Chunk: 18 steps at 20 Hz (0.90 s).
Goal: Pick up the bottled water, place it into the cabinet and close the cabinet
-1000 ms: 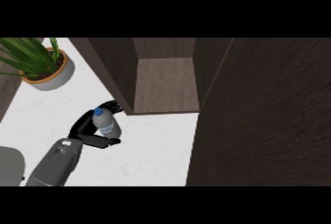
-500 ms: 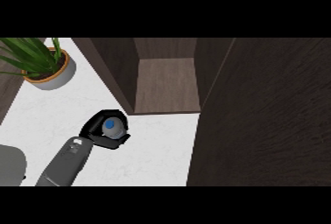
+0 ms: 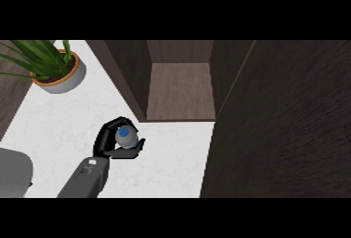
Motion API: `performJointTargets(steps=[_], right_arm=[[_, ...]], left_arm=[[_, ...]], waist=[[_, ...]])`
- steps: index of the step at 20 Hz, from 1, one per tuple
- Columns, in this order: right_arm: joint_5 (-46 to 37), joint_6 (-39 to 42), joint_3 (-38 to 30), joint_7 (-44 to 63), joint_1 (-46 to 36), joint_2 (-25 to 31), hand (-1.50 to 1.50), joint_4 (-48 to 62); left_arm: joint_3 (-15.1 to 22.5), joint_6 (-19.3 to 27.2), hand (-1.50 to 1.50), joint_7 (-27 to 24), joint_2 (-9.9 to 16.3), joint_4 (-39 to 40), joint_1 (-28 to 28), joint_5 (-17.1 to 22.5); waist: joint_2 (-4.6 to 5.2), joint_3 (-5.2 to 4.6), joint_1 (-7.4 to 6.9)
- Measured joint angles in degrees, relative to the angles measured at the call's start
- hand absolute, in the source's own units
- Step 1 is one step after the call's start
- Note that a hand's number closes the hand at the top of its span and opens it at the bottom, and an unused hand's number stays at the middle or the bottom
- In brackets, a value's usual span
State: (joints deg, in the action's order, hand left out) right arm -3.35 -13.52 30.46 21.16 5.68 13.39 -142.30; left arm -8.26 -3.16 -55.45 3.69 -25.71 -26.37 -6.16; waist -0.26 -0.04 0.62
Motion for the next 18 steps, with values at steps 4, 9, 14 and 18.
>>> performJointTargets(steps=[4,9,14,18], right_arm=[[-0.1,-0.7,1.2,-0.7,0.7,-0.4,-1.5,0.1],[-0.6,-1.5,2.4,-1.5,1.6,0.0,-1.5,0.3],[-0.4,-1.4,1.1,-2.3,2.3,1.0,-1.5,0.2],[-0.5,-1.9,2.2,-2.3,2.5,1.0,-1.5,0.0]], left_arm=[[2.8,1.8,1.5,1.4,-2.3,-6.3,2.9,4.5],[9.1,4.2,1.5,7.1,-3.2,-14.7,4.2,12.1],[15.2,6.9,1.5,15.3,-3.5,-25.1,5.8,18.7],[20.6,12.7,1.5,22.1,-3.6,-34.3,6.6,21.5]], waist=[[-0.08,0.03,-0.33],[-0.12,0.03,-0.24],[-0.1,0.06,-0.38],[-0.09,0.05,-0.35]])
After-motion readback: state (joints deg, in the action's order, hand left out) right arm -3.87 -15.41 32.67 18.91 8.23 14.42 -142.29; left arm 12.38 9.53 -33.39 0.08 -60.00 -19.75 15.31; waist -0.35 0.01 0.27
